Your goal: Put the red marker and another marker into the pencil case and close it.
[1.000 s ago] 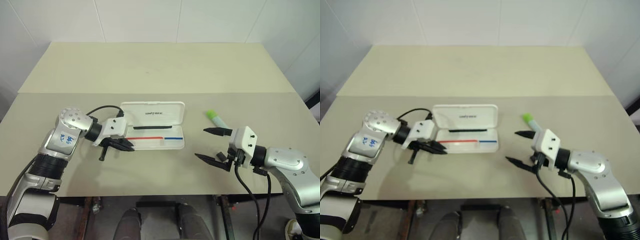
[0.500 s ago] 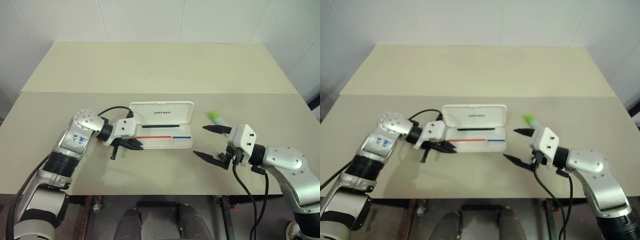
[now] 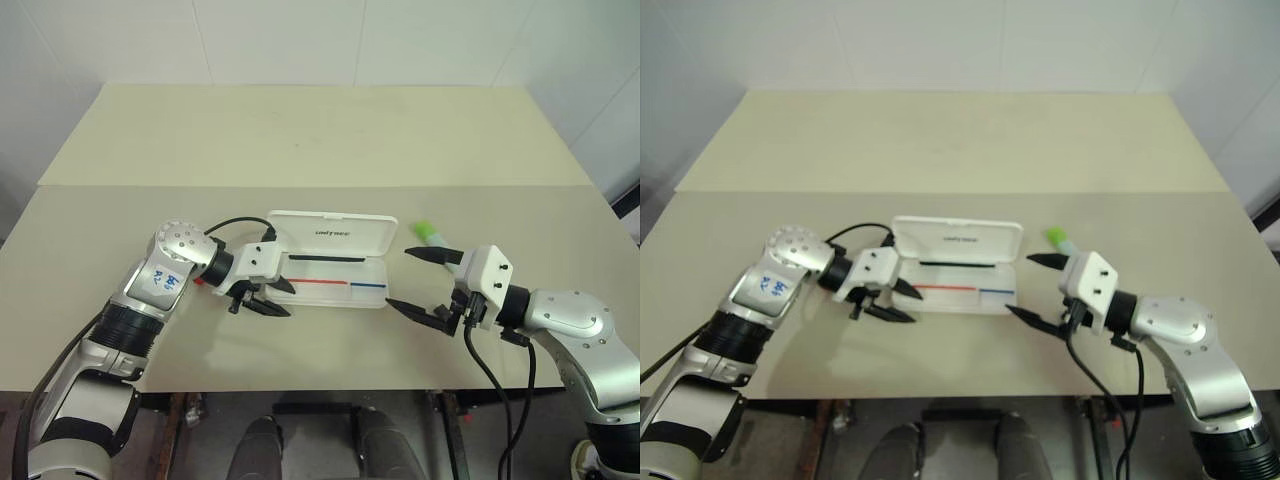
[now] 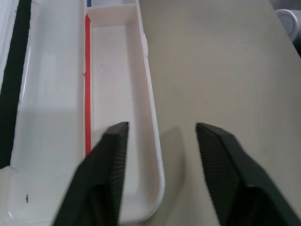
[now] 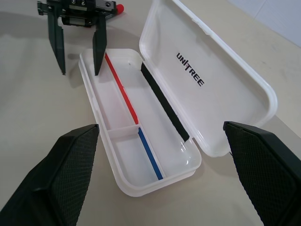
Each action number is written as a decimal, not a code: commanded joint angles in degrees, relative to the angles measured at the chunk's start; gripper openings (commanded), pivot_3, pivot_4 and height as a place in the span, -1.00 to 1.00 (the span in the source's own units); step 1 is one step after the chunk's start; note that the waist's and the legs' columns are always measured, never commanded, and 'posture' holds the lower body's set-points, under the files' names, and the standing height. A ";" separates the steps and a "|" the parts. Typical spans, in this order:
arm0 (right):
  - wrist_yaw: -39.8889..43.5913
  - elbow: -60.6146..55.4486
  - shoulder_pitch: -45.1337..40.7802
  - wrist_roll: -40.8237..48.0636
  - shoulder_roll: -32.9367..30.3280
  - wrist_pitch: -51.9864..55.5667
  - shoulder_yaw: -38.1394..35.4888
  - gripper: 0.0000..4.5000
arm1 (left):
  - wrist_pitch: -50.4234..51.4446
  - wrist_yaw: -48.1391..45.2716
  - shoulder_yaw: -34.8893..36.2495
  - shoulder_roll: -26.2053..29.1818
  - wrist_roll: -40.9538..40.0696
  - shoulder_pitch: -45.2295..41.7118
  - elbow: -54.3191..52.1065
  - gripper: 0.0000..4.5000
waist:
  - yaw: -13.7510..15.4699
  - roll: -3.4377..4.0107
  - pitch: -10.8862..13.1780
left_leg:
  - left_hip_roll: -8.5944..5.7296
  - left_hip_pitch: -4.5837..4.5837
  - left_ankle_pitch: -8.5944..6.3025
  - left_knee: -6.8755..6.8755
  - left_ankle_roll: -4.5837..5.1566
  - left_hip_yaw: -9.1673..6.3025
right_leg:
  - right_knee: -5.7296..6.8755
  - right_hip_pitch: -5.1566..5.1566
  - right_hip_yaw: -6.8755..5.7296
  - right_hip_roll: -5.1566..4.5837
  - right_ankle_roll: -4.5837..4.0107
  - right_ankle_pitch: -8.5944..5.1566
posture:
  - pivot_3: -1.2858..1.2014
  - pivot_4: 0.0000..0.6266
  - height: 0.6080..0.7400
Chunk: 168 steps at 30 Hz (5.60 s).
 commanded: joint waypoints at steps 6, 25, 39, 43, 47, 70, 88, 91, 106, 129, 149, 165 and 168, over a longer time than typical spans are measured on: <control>-0.19 -0.85 -0.93 -0.18 0.85 -1.02 0.19 1.00 | 6.25 -4.98 3.56 3.62 -8.79 0.64 -9.02 0.22 | -0.05 0.00 0.00 | 0.00 0.00 0.00 -0.02 0.00 0.00 | 0.00 0.00 0.00 0.00 -0.01 -0.01 | 0.03 -0.52 1.00; 3.85 2.98 -4.29 0.02 0.89 -1.83 0.90 1.00 | 15.62 -2.48 23.44 17.88 -29.92 17.78 -23.75 0.99 | -0.38 0.00 0.00 | 0.04 0.02 0.00 -0.07 0.00 0.00 | -0.02 -0.04 -0.01 0.00 -0.17 -0.09 | 0.03 -0.52 1.00; 8.29 1.12 -6.61 2.86 -2.15 -0.21 0.33 1.00 | 1.12 1.24 41.52 21.51 -23.82 34.20 -12.47 0.99 | -1.07 -0.02 0.00 | 0.05 0.08 0.00 -0.08 0.00 0.05 | -0.03 -0.02 -0.03 -0.05 -1.08 -0.58 | 0.03 -0.52 1.00; 7.75 0.25 -8.54 2.92 -1.76 -0.28 0.73 1.00 | -1.48 8.25 39.52 22.71 -18.39 29.32 -2.52 0.99 | -1.26 -0.02 0.00 | 0.05 0.09 0.00 -0.06 0.00 0.09 | -0.10 -0.01 0.00 -0.06 -1.09 -0.58 | 0.03 -0.52 1.00; 7.65 -0.66 -9.45 3.27 -2.24 0.71 0.64 1.00 | 2.67 17.88 38.69 18.98 -16.25 29.41 -3.76 0.99 | -1.34 -0.02 0.00 | 0.05 0.08 0.00 -0.11 0.01 0.08 | -0.09 -0.02 0.00 -0.06 -1.05 -0.56 | 0.03 -0.52 1.00; 8.43 -2.67 -6.31 4.71 -2.81 2.31 0.79 1.00 | 48.21 69.31 41.06 -11.63 -18.79 34.05 -48.41 0.99 | -1.24 -0.08 -0.03 | 0.03 0.12 -0.10 0.00 -0.05 0.04 | 0.01 0.03 -0.03 -0.08 -0.03 -0.02 | 0.03 -0.52 1.00; 10.10 -2.61 -6.32 5.87 -4.29 3.23 -0.06 1.00 | 66.09 90.13 40.65 -31.08 -8.95 27.28 -59.67 0.99 | -1.05 -0.16 -0.06 | -0.05 0.11 -0.06 0.14 -0.10 0.00 | -0.45 0.32 0.01 -0.08 0.02 0.06 | 0.03 -0.52 1.00; 9.97 -2.78 -6.41 5.92 -4.33 3.53 -0.12 1.00 | 65.28 90.44 41.14 -32.08 -7.97 27.62 -57.60 0.99 | -1.05 -0.16 -0.06 | -0.05 0.11 -0.06 0.12 -0.11 0.00 | -0.48 0.32 0.00 -0.08 0.02 0.06 | 0.03 -0.52 1.00; 8.24 -5.15 -4.83 5.94 -4.34 5.13 -1.88 1.00 | 54.76 90.70 41.10 -32.54 -4.66 22.51 -41.07 0.99 | -0.14 -0.18 -0.06 | -0.06 0.10 -0.06 0.10 -0.11 0.01 | -0.74 0.42 0.00 -0.08 -0.12 0.03 | 0.03 -0.52 1.00; 5.84 -5.57 -5.64 5.58 -3.01 5.19 -0.94 1.00 | 57.15 93.44 43.38 -33.82 -4.58 17.39 -35.64 -0.73 | 0.17 -0.19 -0.06 | -0.06 0.09 -0.08 0.01 -0.14 0.01 | -0.95 0.50 -0.04 -0.09 0.16 0.19 | 0.03 -0.52 1.00; 6.12 -3.06 -6.34 3.83 -1.08 3.30 1.12 1.00 | 22.59 61.64 41.01 -15.04 -11.73 41.79 -46.24 -0.73 | 0.22 -0.18 -0.06 | -0.06 0.07 -0.16 -0.11 -0.25 0.07 | -1.20 0.51 -0.07 -0.26 -0.78 -0.29 | 0.03 -0.52 1.00; 10.54 -0.69 -5.13 3.87 -5.80 0.46 -2.71 1.00 | -22.21 24.71 34.07 2.03 -13.09 46.68 -22.78 -0.73 | 0.49 -0.13 -0.06 | -0.03 0.06 -0.22 -0.52 -0.14 0.27 | -1.92 0.63 -0.09 -0.36 -0.98 -0.20 | 0.03 -0.52 1.00; 10.78 -2.55 -2.24 5.69 -7.70 1.90 -6.32 1.00 | -23.69 23.77 29.88 2.04 -11.87 39.21 -17.12 -0.73 | 0.53 -0.12 -0.05 | -0.04 0.04 -0.24 -0.50 -0.10 0.28 | -1.90 0.64 -0.09 -0.37 -0.94 -0.17 | 0.03 -0.52 1.00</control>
